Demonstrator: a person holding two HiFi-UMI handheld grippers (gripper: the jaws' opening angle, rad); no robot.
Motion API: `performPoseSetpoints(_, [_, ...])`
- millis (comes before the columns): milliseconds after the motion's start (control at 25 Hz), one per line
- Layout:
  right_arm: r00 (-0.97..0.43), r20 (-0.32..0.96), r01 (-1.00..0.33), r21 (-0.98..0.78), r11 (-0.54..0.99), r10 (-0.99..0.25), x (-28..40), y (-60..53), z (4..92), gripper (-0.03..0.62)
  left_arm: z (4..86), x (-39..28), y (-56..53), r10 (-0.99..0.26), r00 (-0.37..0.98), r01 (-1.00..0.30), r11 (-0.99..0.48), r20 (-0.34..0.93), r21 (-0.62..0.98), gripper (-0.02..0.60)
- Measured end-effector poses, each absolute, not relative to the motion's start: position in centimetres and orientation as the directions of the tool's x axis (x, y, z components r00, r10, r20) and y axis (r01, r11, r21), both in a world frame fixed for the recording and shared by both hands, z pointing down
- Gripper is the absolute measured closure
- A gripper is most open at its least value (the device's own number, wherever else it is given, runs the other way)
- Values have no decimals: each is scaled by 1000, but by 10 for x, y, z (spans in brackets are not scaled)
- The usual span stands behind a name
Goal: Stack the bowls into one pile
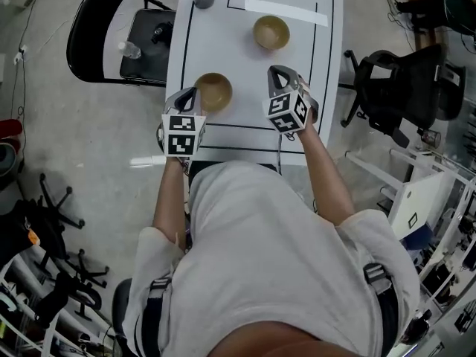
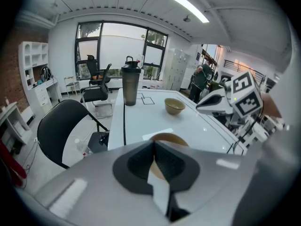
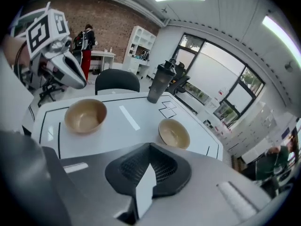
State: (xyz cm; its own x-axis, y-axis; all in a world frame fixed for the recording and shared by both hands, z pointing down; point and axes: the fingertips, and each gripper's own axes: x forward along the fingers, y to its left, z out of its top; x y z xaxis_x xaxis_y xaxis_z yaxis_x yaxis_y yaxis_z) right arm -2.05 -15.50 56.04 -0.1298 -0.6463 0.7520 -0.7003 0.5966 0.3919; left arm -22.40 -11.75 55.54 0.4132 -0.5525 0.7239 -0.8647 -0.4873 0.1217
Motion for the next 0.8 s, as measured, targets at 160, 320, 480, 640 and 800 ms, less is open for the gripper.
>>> performPoseSetpoints(160, [-203,761,-816,217,536,-617,-17,-128,559,594,558,-218,-99,-540,397,-839,-541,742,55,578])
performPoseSetpoints(320, [-217,756,-812,211,544,-617,-17,-109,553,594,561,-210,-84,-523,400,-817,-575,753,35,578])
performPoseSetpoints(480, [-229,750,-825,188,533,-620,-12,-90,551,594,565,-199,-69,-500,392,-776,-631,773,-15,578])
performPoseSetpoints(640, [-229,750,-839,170,516,-620,-6,-76,554,594,568,-190,-55,-487,371,-712,-696,791,-94,578])
performPoseSetpoints(800, [-237,755,-841,155,519,-611,-9,-62,560,594,576,-187,-40,-472,340,-639,-750,813,-169,578])
